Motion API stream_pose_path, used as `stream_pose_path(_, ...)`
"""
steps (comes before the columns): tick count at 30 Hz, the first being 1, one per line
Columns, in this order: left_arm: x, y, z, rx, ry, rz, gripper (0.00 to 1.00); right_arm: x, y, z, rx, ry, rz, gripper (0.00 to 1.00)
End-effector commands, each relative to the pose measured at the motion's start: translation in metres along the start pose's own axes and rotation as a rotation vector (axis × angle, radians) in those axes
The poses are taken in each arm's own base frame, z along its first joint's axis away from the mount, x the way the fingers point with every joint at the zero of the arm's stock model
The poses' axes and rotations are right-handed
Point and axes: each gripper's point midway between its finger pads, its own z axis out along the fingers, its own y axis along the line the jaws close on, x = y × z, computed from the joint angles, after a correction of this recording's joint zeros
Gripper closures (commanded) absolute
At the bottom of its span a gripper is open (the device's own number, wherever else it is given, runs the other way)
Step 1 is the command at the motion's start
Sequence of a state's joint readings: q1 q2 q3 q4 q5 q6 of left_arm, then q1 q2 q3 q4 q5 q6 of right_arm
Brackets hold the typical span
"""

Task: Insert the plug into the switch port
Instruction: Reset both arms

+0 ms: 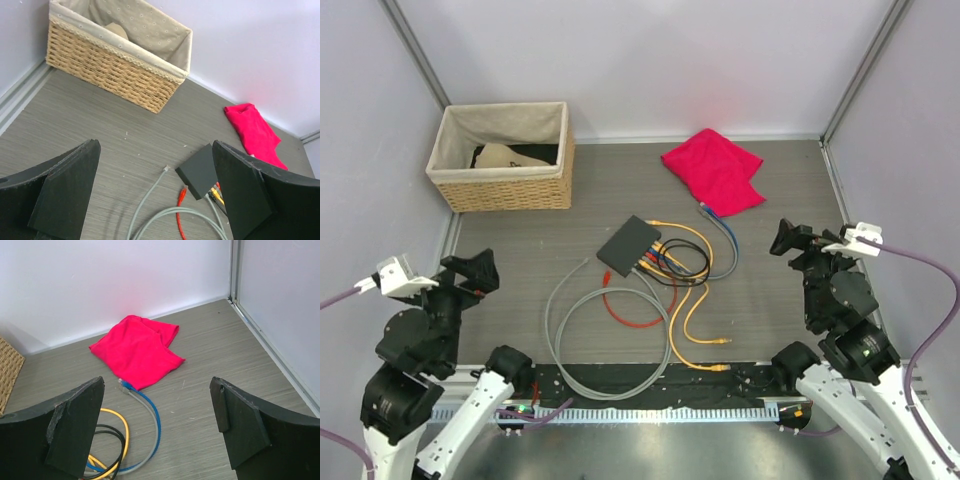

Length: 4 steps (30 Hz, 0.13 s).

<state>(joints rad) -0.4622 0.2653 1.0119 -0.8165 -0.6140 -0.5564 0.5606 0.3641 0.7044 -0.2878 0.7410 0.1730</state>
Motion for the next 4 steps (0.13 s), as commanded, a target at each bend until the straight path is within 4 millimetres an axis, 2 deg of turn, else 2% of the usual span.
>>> stream_pose_path(1,0.0048,0.0127,-0.0038,-0.034,0.005,0.040,0.00,-0.0030,-0.0071,-0.0019,0.026,-0.015,-0.009,0.04)
stream_pose_path(4,0.0031,0.0136,-0.0071,-0.029,0.002,0.035,0.00,-0.0045,-0.0083,-0.0030,0.026,-0.021,-0.008,0.03)
